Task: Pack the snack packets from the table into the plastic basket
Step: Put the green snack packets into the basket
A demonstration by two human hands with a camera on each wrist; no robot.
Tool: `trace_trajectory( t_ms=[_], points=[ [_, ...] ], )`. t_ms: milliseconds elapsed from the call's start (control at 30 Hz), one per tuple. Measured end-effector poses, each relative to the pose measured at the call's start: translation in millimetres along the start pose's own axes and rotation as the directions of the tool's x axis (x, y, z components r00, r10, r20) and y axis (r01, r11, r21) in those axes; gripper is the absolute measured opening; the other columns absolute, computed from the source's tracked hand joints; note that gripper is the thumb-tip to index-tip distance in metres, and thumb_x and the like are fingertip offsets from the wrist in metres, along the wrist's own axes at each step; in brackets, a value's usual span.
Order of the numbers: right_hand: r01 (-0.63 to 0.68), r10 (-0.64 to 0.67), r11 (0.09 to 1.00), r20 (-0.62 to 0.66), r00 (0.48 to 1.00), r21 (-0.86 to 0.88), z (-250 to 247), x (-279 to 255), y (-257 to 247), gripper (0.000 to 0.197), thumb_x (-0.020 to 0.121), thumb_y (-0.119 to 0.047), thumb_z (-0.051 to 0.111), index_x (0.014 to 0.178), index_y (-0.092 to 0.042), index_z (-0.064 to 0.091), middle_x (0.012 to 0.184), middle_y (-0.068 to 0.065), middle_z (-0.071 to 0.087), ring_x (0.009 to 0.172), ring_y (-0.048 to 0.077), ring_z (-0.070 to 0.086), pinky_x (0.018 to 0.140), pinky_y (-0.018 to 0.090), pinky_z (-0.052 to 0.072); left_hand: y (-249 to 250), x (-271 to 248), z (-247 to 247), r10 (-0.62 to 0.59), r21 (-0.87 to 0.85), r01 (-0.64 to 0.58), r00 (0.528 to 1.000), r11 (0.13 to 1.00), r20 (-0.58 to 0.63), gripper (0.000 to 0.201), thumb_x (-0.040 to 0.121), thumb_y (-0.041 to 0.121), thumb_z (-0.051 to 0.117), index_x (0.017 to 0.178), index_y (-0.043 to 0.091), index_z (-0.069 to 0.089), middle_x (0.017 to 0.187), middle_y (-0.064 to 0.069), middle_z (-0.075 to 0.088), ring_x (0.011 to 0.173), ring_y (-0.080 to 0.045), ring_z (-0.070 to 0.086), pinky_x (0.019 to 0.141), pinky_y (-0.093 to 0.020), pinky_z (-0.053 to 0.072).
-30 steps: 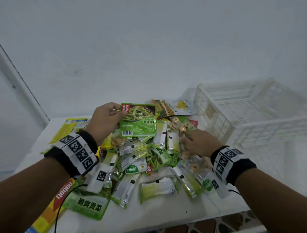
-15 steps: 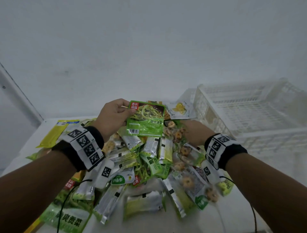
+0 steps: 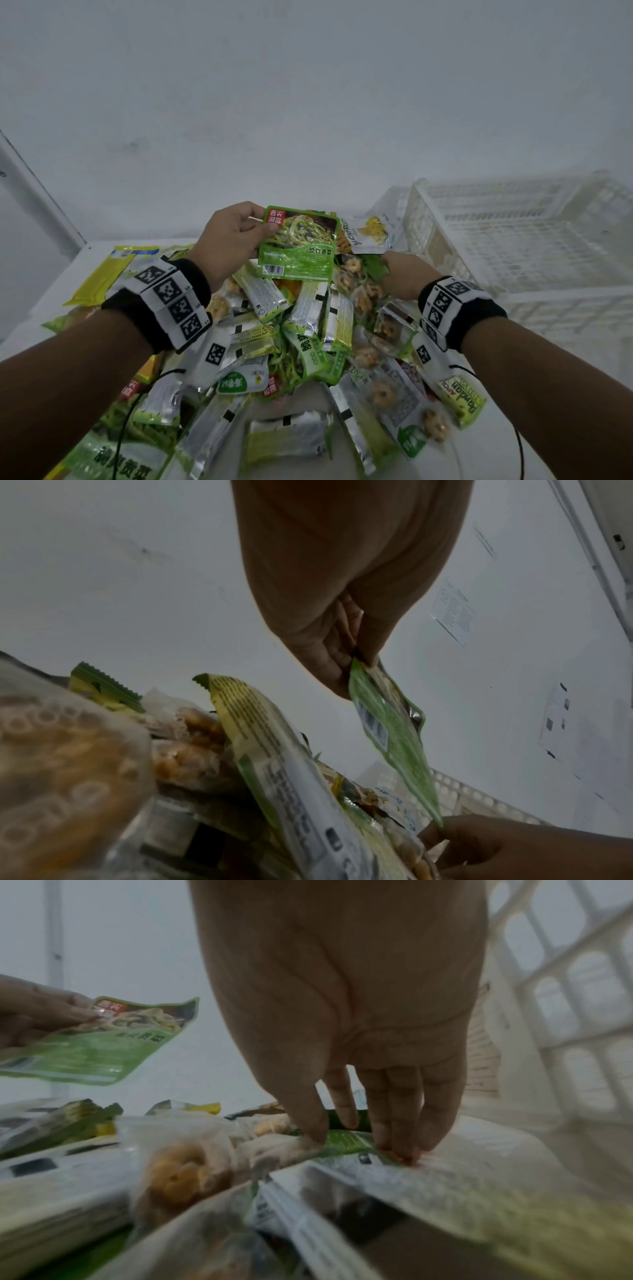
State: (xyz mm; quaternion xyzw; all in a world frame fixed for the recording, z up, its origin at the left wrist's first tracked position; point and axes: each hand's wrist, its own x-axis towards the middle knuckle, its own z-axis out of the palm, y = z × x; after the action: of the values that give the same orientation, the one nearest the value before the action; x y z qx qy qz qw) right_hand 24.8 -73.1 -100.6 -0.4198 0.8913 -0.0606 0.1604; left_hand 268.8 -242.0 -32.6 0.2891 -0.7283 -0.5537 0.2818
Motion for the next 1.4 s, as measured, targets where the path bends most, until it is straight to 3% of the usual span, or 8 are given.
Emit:
trace_trajectory(
  t_ms=[233,400,533,700,900,1033,1233,1400],
  points=[
    [-0.032,0.032,0.999,0.0,0.999,0.035,0,4,-4,0.056,0.095,-0.027,0.068,0.138,-0.007,0.039,0.127,0.015,0.06,0.109,0.03,0.06,0.076,0.032,0.044,-1,1,-2,0.015,0.0,-0.015,1.0,1.0,0.002,0.008,0.097,0.006,0.065,0.092,0.013,0.065,0.084,-0.008,0.078,0.082,-0.024,0.075,0.07,-0.038,0.062],
    [-0.058,0.058,0.984,0.009,0.998,0.168,-14,-9,-5,0.03,0.096,-0.012,0.055,0.122,-0.014,0.039,0.101,0.008,0.06,0.078,0.017,0.054,0.057,0.028,0.04,1,2,-8,0.016,0.009,-0.016,1.0,1.0,0.004,0.001,0.097,0.009,0.066,0.096,0.01,0.067,0.091,-0.015,0.078,0.093,-0.038,0.073,0.087,-0.058,0.058],
    [-0.01,0.031,0.949,-0.063,0.998,0.314,-25,-27,-12,0.018,0.095,-0.01,0.045,0.113,-0.015,0.045,0.09,0.006,0.061,0.073,0.018,0.057,0.057,0.029,0.043,6,1,-8,0.035,-0.007,-0.035,0.999,0.999,0.016,0.003,0.097,0.007,0.065,0.096,0.01,0.066,0.09,-0.013,0.078,0.091,-0.034,0.074,0.085,-0.054,0.06],
    [0.032,0.085,0.896,-0.24,0.967,0.443,-40,-47,-26,0.013,0.099,-0.018,0.043,0.107,-0.016,0.053,0.092,0.006,0.064,0.077,0.02,0.059,0.061,0.031,0.044,8,-1,-9,0.048,-0.012,-0.048,0.999,0.999,0.019,0.011,0.096,0.011,0.068,0.089,0.019,0.071,0.093,-0.022,0.075,0.089,-0.046,0.068,0.087,-0.074,0.046],
    [0.175,0.044,0.735,-0.303,0.952,0.655,-50,-75,-45,0.013,0.102,-0.013,0.046,0.112,-0.015,0.054,0.074,0.004,0.053,0.058,0.014,0.05,0.047,0.022,0.045,6,-7,-15,0.075,-0.02,-0.075,0.997,0.997,-0.018,0.009,0.096,0.011,0.068,0.103,0.006,0.068,0.092,-0.017,0.077,0.094,-0.046,0.071,0.084,-0.066,0.056],
    [0.18,-0.048,0.591,-0.188,0.981,0.787,-34,-91,-55,0.01,0.104,-0.015,0.056,0.111,-0.012,0.05,0.086,0.003,0.056,0.074,0.014,0.059,0.069,0.032,0.061,4,-10,-26,0.082,-0.026,-0.083,0.995,0.996,-0.063,0.011,0.096,0.012,0.068,0.105,0.005,0.067,0.092,-0.014,0.078,0.092,-0.038,0.074,0.084,-0.061,0.058],
    [0.111,-0.127,0.963,0.052,0.991,0.244,4,-101,-40,0.029,0.095,-0.037,0.07,0.11,-0.021,0.053,0.09,-0.006,0.06,0.075,0.009,0.059,0.06,0.026,0.041,0,-21,-35,0.059,-0.03,-0.062,0.996,0.998,-0.072,0.005,0.096,0.011,0.069,0.101,0.01,0.068,0.09,-0.013,0.078,0.092,-0.037,0.074,0.086,-0.065,0.056],
    [0.126,-0.125,0.99,0.018,0.992,-0.064,13,-100,-44,0.031,0.092,-0.044,0.069,0.107,-0.026,0.05,0.1,-0.004,0.051,0.088,0.017,0.053,0.068,0.03,0.041,-2,-30,-32,0.055,-0.04,-0.058,0.997,0.998,-0.054,0.006,0.096,0.012,0.069,0.101,0.009,0.069,0.092,-0.017,0.077,0.097,-0.047,0.069,0.085,-0.071,0.052]
  ],
)
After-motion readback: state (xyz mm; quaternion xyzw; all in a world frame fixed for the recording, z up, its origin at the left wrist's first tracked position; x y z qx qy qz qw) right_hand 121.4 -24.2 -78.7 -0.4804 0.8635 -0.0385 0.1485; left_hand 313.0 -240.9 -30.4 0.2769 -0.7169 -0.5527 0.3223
